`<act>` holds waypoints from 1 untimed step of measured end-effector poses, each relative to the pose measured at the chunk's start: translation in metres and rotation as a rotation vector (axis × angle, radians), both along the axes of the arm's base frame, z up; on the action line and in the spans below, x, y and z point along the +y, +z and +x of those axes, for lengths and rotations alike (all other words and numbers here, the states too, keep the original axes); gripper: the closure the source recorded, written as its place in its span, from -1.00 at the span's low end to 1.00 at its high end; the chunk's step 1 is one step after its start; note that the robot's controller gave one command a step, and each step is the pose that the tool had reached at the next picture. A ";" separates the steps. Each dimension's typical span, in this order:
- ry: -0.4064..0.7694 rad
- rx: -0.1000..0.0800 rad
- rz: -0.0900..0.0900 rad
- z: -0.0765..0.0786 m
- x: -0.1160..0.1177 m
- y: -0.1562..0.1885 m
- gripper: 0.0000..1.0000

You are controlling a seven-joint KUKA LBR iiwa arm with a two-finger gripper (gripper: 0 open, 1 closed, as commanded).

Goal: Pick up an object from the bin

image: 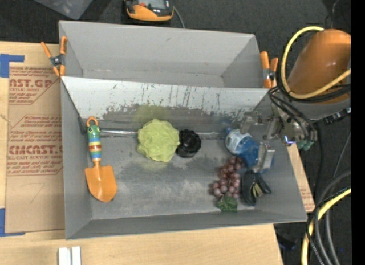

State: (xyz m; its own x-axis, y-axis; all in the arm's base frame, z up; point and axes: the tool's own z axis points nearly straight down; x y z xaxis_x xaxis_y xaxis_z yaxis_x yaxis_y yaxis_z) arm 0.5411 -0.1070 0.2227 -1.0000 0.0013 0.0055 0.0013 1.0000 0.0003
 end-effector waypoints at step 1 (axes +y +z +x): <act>0.002 -0.008 -0.001 0.002 0.001 0.004 -1.00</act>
Offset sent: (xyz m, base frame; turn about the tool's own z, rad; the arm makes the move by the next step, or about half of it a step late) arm -0.0382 0.0177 -0.1527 -0.5830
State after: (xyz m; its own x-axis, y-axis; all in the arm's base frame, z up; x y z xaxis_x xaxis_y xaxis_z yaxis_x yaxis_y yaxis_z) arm 0.5427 -0.1065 0.2270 -1.0000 -0.0009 -0.0023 -0.0009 1.0000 -0.0009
